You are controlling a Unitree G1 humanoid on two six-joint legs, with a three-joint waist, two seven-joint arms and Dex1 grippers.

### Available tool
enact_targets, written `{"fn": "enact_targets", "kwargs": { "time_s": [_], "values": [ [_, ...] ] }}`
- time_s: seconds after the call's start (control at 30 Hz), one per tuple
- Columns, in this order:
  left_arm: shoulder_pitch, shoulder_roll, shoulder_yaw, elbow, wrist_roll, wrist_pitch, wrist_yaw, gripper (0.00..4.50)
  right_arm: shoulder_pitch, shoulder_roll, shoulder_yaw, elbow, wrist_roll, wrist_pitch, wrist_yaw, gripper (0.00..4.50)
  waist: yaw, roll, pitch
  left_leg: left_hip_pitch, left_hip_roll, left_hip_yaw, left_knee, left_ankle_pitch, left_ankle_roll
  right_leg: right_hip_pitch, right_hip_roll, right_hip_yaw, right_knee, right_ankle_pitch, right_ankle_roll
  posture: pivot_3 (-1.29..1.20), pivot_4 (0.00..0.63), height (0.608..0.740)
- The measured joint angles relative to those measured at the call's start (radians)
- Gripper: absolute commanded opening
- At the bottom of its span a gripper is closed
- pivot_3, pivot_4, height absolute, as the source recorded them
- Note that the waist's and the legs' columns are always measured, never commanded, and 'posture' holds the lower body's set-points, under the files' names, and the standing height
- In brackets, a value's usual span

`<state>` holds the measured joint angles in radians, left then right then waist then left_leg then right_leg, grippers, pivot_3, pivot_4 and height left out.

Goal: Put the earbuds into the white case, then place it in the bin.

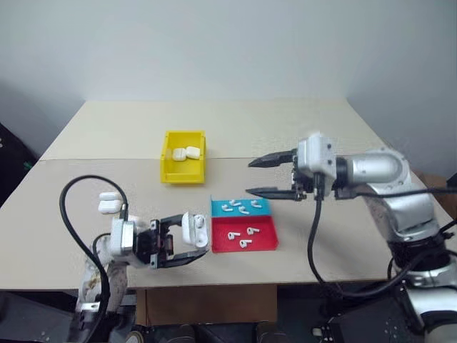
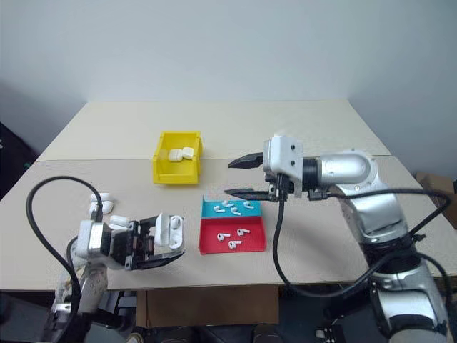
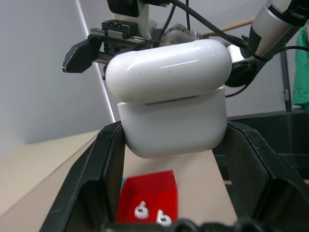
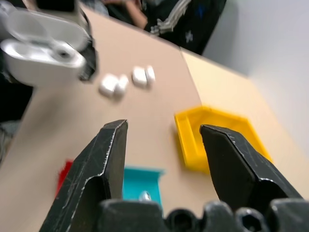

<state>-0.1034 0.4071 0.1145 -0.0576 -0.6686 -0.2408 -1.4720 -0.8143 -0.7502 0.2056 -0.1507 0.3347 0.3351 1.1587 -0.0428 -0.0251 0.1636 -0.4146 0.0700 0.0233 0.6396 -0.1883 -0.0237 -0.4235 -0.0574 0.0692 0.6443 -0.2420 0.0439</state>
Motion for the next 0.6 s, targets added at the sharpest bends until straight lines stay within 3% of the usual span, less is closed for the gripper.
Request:
{"fn": "enact_targets", "kwargs": {
  "time_s": [0.17, 0.3, 0.6],
  "values": [
    [0.064, 0.002, 0.014, -0.042, 0.007, -0.029, 0.028, 2.74, -0.129, 0.004, 0.174, 0.182, -0.187, -0.008, 0.086, 2.92, -0.001, 0.000, 0.000, 0.000, 0.000, 0.001, 0.000, 0.000, 0.000, -0.001, 0.000, 0.000, 0.000, 0.000, 0.000, 0.00, 0.150, 0.740],
    [0.076, 0.001, 0.014, -0.057, 0.023, -0.050, 0.059, 2.74, -0.281, 0.075, 0.307, 0.345, -0.324, 0.051, 0.153, 2.92, -0.003, 0.000, 0.000, 0.000, 0.000, 0.001, 0.000, 0.000, 0.000, -0.002, 0.000, 0.000, 0.001, 0.002, -0.002, 0.00, 0.150, 0.740],
    [0.075, -0.005, 0.002, -0.061, 0.044, -0.071, 0.096, 2.74, -0.421, 0.244, 0.413, 0.646, -0.470, 0.103, 0.199, 2.92, 0.002, 0.001, 0.000, -0.002, 0.000, 0.001, -0.001, 0.000, 0.000, -0.002, 0.000, 0.000, 0.001, 0.004, -0.005, 0.00, 0.150, 0.740]
  ]
}}
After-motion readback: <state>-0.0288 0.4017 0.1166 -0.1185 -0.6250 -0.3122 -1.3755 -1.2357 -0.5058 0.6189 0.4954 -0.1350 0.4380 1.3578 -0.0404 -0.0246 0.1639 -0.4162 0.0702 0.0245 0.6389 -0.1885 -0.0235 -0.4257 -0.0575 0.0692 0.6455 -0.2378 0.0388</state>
